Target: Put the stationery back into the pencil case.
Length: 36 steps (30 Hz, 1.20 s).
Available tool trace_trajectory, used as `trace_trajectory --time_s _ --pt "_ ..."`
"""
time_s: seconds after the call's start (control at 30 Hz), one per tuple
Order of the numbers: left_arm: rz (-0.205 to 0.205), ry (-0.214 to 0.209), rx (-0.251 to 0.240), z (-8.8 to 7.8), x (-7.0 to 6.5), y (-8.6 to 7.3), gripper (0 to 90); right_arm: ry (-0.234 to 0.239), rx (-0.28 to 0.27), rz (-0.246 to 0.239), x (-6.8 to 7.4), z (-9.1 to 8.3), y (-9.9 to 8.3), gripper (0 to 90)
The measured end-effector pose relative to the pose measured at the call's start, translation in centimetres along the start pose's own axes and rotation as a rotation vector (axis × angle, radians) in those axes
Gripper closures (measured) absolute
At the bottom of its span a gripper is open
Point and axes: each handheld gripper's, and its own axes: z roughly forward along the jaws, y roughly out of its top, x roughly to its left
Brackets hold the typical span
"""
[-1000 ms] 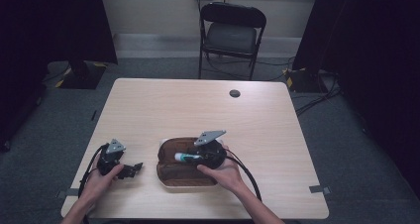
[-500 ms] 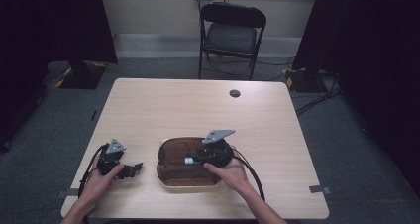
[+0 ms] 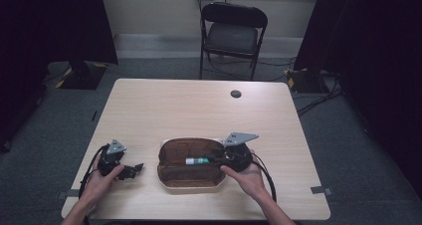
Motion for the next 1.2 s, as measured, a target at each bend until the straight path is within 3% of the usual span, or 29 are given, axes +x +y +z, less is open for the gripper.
trace_trajectory --time_s 0.27,0.53,0.73,0.9,1.2 --pt "-0.002 0.000 -0.001 0.0 0.0 0.0 0.0 -0.040 -0.029 0.011 -0.5 -2.5 -0.9 61.4" --pt "-0.015 0.008 -0.001 0.0 0.0 0.0 0.0 -0.104 -0.039 0.075 -2.4 -4.7 -2.8 59.3" --pt "-0.015 0.008 -0.001 0.0 0.0 0.0 0.0 -0.177 -0.062 0.116 -4.3 -6.5 -4.5 56.2" --pt "-0.015 0.009 -0.001 0.0 0.0 0.0 0.0 -0.225 -0.042 0.167 -5.9 -7.2 -6.3 52.6" --pt "-0.015 0.007 -0.001 0.0 0.0 0.0 0.0 -0.372 -0.002 0.234 -8.7 -8.9 -9.9 38.1"
